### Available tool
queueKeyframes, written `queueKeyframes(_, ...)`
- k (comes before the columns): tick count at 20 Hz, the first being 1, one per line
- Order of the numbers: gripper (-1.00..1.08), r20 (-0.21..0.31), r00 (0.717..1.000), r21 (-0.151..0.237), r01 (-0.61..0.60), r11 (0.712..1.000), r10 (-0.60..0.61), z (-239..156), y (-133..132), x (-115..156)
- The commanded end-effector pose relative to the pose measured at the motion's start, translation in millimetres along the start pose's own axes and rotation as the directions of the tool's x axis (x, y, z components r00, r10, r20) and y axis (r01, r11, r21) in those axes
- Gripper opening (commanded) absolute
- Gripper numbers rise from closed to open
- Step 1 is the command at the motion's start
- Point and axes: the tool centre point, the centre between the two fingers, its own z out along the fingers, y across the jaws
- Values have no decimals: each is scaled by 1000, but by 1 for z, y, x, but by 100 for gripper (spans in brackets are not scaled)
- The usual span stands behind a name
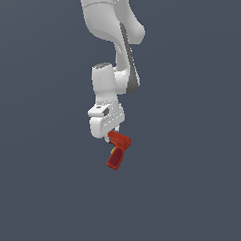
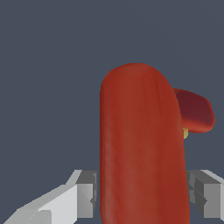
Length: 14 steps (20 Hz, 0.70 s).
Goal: Pick up the object and move it to a goal position.
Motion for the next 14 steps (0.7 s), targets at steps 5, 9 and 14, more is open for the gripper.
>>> queueKeyframes(5, -100, -1, 1000, -3, 0, 1000, 0, -27, 8, 43)
queueKeyframes(9, -100, -1, 1000, -2, -1, 1000, 1, -34, 11, 56)
queueKeyframes(14, -100, -2, 1000, -2, -1, 1000, 1, -36, 13, 59)
